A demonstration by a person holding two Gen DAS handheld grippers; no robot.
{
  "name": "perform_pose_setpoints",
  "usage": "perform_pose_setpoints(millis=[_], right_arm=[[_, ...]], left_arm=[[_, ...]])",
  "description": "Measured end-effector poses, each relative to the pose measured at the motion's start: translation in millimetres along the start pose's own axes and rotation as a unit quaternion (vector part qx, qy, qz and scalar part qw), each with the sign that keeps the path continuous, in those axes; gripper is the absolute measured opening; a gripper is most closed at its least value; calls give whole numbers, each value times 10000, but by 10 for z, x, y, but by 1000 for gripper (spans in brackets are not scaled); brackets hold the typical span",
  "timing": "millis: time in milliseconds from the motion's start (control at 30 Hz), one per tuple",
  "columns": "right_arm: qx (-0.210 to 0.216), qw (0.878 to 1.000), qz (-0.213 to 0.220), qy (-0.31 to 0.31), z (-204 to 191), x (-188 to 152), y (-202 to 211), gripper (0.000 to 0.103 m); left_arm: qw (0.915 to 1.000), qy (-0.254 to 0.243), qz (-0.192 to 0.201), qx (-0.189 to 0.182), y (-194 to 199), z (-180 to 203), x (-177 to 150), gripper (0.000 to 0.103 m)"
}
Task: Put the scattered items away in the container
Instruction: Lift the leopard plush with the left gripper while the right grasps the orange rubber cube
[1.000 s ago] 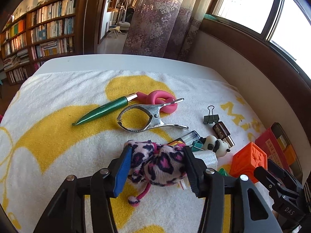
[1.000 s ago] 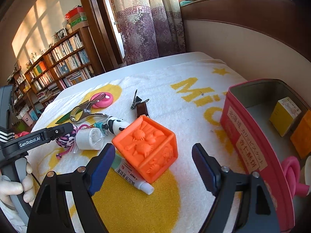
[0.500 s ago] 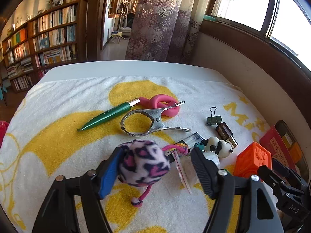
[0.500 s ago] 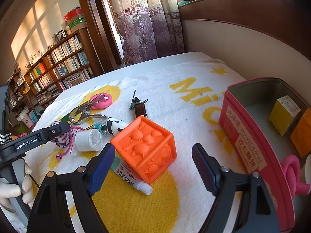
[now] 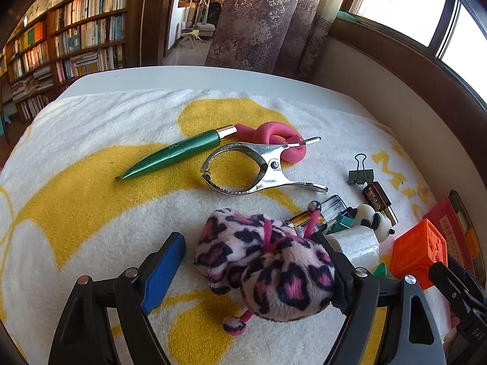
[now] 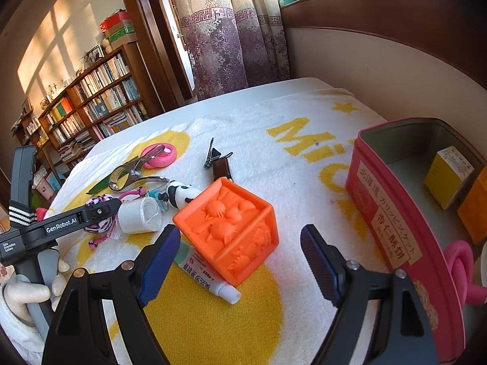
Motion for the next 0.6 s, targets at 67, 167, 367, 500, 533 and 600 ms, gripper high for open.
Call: perform_pose_setpoints(millis=[67, 167, 367, 500, 533, 600], right_arm=[[-8, 10000, 0, 9, -3, -5, 0, 84], [-14, 10000, 6, 3, -2, -6, 4, 84], [34, 9999, -33, -93, 14, 5, 3, 84], [70, 9997, -161, -149, 4, 38, -19, 84], [79, 9996, -205, -168, -6, 45, -28, 84], [105, 9994, -284, -193, -38, 59, -58, 84]], left_arm=[[9999, -103, 6, -39, 11, 54, -5, 64], [9999, -101, 79, -86, 95, 83, 16, 55], [9976, -249, 650, -29, 458, 195, 175, 55], [9964, -310, 788, -59, 573, 243, 215, 55], [9964, -312, 780, -65, 574, 247, 216, 55], [9968, -287, 741, -57, 557, 236, 208, 55]])
Point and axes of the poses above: each gripper's, at about its wrist camera, not at the fingertips, and y roughly against the way its jaws point, z to its right, x to its top, the point moved 10 cm from there along -y, roughly the way its jaws point, and after that the axes turned 1 degree about y, right-handed, at the moved point
